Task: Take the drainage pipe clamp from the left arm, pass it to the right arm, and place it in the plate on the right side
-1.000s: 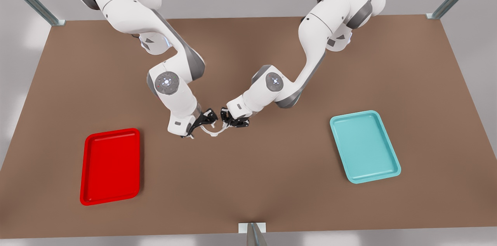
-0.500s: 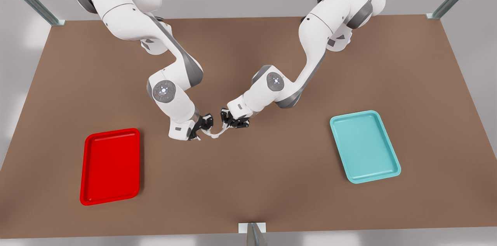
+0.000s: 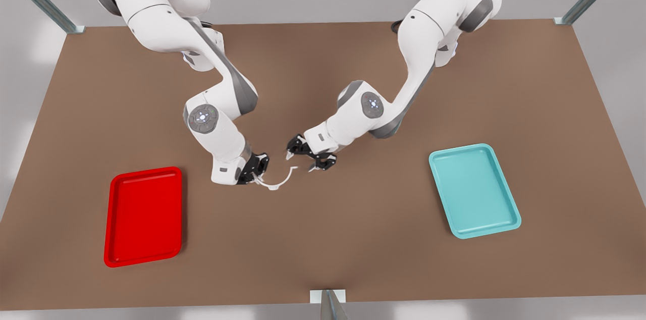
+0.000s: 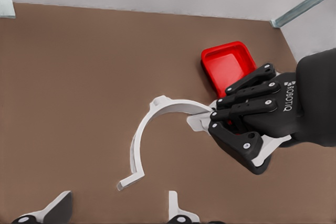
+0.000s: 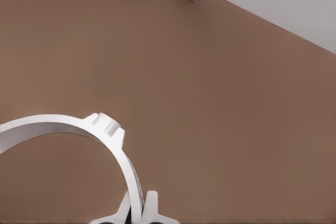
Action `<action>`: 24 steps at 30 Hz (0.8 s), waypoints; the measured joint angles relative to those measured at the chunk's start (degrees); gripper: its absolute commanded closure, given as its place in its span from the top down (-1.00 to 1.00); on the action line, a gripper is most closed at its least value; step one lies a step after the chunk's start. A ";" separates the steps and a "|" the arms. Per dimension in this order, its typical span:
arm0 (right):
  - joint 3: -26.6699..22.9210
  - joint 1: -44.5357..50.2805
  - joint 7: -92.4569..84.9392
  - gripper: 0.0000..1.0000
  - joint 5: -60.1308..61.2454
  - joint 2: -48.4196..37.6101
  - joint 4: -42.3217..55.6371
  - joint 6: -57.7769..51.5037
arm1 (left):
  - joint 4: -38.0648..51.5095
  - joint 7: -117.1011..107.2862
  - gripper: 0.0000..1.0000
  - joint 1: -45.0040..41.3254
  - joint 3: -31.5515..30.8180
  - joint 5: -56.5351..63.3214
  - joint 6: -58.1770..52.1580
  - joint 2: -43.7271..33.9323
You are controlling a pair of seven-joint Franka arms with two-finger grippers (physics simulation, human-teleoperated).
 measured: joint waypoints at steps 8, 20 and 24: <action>-0.24 -14.35 -1.04 -0.57 -4.14 1.34 -1.97 -0.86 | 0.59 2.69 1.00 31.44 0.53 10.19 -32.37 -12.32; -0.50 -37.53 -6.25 -0.57 -13.46 5.11 -11.81 7.66 | -2.89 9.04 1.00 31.15 12.24 18.86 -50.53 -22.10; -0.77 -39.28 -7.43 1.00 -16.90 6.19 -11.41 9.94 | -2.81 10.41 1.00 31.49 12.23 20.83 -50.81 -22.08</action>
